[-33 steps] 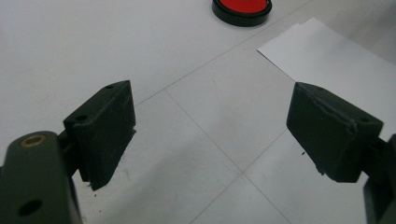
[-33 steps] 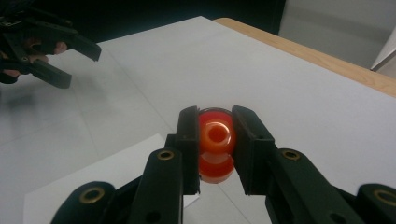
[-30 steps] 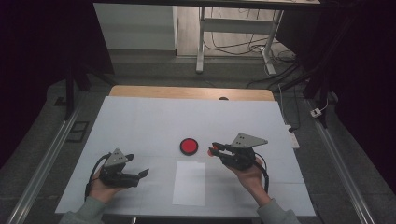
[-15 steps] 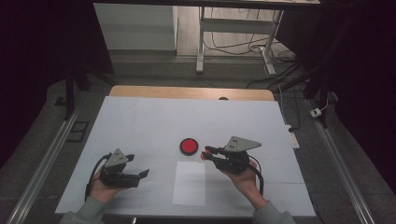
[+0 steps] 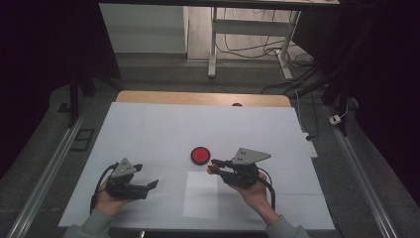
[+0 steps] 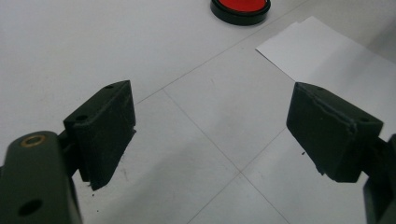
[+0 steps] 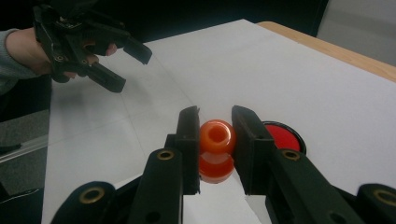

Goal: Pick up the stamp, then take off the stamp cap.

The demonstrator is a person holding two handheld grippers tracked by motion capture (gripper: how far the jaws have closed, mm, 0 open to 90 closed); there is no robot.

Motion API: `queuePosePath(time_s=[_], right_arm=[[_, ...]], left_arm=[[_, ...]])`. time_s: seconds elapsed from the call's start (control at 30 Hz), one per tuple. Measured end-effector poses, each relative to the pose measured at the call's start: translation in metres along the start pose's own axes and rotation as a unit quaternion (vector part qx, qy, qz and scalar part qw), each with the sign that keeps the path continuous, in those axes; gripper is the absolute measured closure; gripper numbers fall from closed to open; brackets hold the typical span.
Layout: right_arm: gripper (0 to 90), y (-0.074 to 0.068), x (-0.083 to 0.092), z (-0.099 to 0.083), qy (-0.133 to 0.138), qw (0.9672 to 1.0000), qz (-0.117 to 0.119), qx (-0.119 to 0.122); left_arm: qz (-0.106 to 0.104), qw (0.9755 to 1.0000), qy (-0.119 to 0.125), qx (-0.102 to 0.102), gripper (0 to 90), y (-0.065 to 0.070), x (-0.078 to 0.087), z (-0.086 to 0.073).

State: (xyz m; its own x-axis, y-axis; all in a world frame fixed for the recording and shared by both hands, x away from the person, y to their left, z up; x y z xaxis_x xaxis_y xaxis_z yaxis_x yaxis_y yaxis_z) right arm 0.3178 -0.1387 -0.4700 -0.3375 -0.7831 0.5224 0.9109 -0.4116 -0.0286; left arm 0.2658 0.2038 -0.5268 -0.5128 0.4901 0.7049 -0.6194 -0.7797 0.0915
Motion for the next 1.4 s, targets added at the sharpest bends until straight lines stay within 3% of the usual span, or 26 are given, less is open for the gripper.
queuePosePath(time_s=[0.67,1.17,1.4], right_arm=[[71.6,-0.001,0.0,0.001,0.003,1.0,0.001,0.0],[71.6,-0.003,-0.003,0.002,0.003,1.0,0.004,0.002],[71.6,-0.005,-0.003,0.003,0.003,1.0,0.003,0.006]], left_arm=[[-0.019,0.9995,0.025,-0.009,16.9,0.009,0.003,0.013],[-0.025,0.9985,0.04,-0.028,18.4,0.021,-0.003,0.032],[-0.033,0.998,0.034,-0.042,18.6,0.03,-0.009,0.04]])
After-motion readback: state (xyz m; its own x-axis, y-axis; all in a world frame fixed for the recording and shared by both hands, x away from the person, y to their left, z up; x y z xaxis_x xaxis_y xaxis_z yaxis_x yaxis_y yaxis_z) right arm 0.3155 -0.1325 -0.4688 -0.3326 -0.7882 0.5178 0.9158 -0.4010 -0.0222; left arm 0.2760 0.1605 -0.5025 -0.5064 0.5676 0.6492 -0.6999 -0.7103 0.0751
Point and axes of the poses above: each handheld gripper's, and its own axes: x roughly backward along the jaws, z roughly out of its top, y roughly to its right, the point moved 2 cm from there along -x, roughly forward along the jaws, and after that the axes turned 7 degrees about -y, right-handed, at the moved point
